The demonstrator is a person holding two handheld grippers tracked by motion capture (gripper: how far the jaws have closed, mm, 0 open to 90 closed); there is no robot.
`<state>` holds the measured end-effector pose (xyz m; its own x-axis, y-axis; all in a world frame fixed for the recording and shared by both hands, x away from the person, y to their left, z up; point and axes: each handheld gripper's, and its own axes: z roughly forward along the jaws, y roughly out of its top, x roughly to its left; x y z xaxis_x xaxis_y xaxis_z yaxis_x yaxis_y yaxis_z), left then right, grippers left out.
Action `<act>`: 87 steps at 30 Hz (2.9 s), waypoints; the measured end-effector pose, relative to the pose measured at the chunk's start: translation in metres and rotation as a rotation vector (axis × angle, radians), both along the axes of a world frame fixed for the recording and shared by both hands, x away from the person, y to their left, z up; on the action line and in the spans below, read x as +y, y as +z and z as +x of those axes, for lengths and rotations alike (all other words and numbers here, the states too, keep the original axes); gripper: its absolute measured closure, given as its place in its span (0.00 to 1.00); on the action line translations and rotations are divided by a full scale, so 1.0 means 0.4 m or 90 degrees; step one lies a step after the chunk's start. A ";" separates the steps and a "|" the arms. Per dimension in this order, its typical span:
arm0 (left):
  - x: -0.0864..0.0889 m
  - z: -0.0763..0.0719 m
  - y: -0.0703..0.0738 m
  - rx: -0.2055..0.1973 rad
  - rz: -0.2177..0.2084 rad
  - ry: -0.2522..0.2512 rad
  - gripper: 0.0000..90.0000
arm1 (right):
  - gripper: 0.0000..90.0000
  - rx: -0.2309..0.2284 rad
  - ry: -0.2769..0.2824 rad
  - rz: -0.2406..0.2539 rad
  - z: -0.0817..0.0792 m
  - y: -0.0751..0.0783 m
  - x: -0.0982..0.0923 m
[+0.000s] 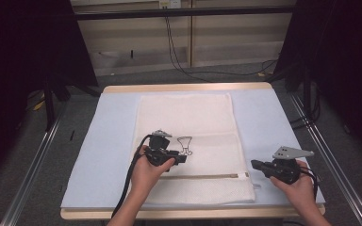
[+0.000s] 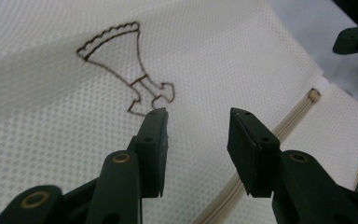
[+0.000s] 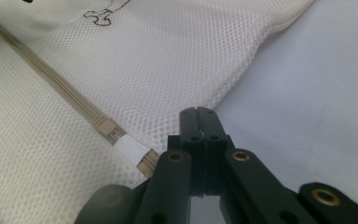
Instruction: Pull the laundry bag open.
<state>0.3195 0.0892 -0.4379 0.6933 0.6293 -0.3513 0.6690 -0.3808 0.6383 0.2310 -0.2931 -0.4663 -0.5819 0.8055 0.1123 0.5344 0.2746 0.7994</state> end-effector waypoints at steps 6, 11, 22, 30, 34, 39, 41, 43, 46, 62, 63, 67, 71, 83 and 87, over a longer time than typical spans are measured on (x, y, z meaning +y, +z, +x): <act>-0.061 -0.015 0.010 0.012 0.000 -0.026 0.65 | 1.00 0.006 0.008 0.003 -0.018 -0.004 -0.003; -0.101 -0.024 0.015 0.021 -0.005 -0.039 0.66 | 1.00 -0.003 0.013 0.004 -0.018 0.000 0.004; -0.184 -0.052 -0.001 0.046 -0.003 -0.068 0.70 | 1.00 -0.005 0.024 0.007 -0.020 -0.003 0.012; -0.243 -0.064 -0.018 0.063 -0.005 -0.094 0.72 | 1.00 -0.001 0.035 0.002 -0.020 -0.009 0.023; -0.264 -0.066 -0.027 0.080 -0.006 -0.102 0.73 | 1.00 -0.003 0.046 0.001 -0.021 -0.010 0.030; -0.286 -0.062 -0.041 0.118 -0.019 -0.098 0.75 | 1.00 0.005 0.055 -0.006 -0.019 -0.018 0.038; -0.294 -0.061 -0.046 0.117 -0.017 -0.098 0.75 | 1.00 0.005 0.056 -0.009 -0.018 -0.020 0.040; -0.298 -0.061 -0.049 0.119 -0.012 -0.098 0.75 | 1.00 0.007 0.061 -0.008 -0.018 -0.020 0.040; -0.301 -0.059 -0.053 0.123 -0.014 -0.099 0.75 | 1.00 0.008 0.062 -0.007 -0.017 -0.021 0.039; -0.328 -0.059 -0.067 0.147 -0.011 -0.078 0.74 | 1.00 0.012 0.065 -0.009 -0.013 -0.031 0.037; -0.328 -0.058 -0.067 0.144 -0.007 -0.085 0.74 | 1.00 0.011 0.067 -0.009 -0.012 -0.032 0.037; -0.341 -0.063 -0.067 0.155 -0.019 -0.077 0.75 | 1.00 0.013 0.068 -0.009 -0.012 -0.033 0.040; -0.346 -0.061 -0.071 0.164 -0.011 -0.078 0.76 | 1.00 0.013 0.072 -0.012 -0.012 -0.034 0.044; -0.347 -0.065 -0.065 0.169 -0.020 -0.066 0.78 | 1.00 0.020 0.072 -0.011 -0.010 -0.040 0.043; -0.345 -0.065 -0.058 0.169 -0.031 -0.038 0.77 | 1.00 0.021 0.070 -0.009 -0.009 -0.041 0.042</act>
<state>0.2936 -0.0488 -0.4610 0.6087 0.5680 -0.5539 0.7923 -0.3983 0.4622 0.2273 -0.2762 -0.4827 -0.6628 0.7388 0.1220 0.5262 0.3436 0.7779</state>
